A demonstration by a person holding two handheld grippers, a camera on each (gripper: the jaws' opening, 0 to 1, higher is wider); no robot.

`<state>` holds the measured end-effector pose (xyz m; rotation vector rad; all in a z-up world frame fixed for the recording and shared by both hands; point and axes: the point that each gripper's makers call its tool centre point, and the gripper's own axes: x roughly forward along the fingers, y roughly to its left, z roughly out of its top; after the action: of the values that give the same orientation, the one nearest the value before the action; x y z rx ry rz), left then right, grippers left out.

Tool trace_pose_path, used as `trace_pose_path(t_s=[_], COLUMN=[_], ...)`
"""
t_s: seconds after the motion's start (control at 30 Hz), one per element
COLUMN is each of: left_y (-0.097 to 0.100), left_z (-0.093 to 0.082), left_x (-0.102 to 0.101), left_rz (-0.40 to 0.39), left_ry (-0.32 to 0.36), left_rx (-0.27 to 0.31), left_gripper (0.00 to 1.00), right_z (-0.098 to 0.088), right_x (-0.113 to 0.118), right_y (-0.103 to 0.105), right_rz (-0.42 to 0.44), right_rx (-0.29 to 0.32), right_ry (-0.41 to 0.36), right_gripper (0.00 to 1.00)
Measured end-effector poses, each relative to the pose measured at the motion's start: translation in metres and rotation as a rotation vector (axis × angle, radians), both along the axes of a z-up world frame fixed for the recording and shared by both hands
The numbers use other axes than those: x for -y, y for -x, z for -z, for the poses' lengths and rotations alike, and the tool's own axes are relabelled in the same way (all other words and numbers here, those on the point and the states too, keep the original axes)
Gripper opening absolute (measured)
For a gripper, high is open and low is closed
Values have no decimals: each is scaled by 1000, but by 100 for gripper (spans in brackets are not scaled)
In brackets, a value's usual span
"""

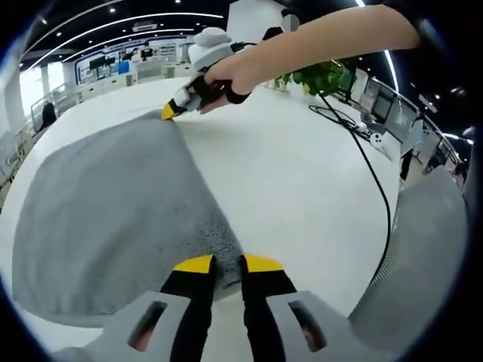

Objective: Fold the towel on the table until its edges align and the towel forms a compact rectangular stack.

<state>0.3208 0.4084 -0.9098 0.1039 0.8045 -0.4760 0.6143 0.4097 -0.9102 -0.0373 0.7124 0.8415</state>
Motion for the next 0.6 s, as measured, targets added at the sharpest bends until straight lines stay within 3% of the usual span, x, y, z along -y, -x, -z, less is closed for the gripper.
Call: trace_pose_path(t_s=[0.33,0.6], left_y=[-3,-5], left_z=[0,0], left_x=[5,32], left_rz=[42,86], left_ry=[3,25], left_rx=[-18,-22], left_gripper=[5,5], right_z=[-1,-3], right_x=[9,37], right_y=[-4,-3], right_rz=[9,22], right_rx=[3,-2], right_ry=[-15,11], right_gripper=[2,2])
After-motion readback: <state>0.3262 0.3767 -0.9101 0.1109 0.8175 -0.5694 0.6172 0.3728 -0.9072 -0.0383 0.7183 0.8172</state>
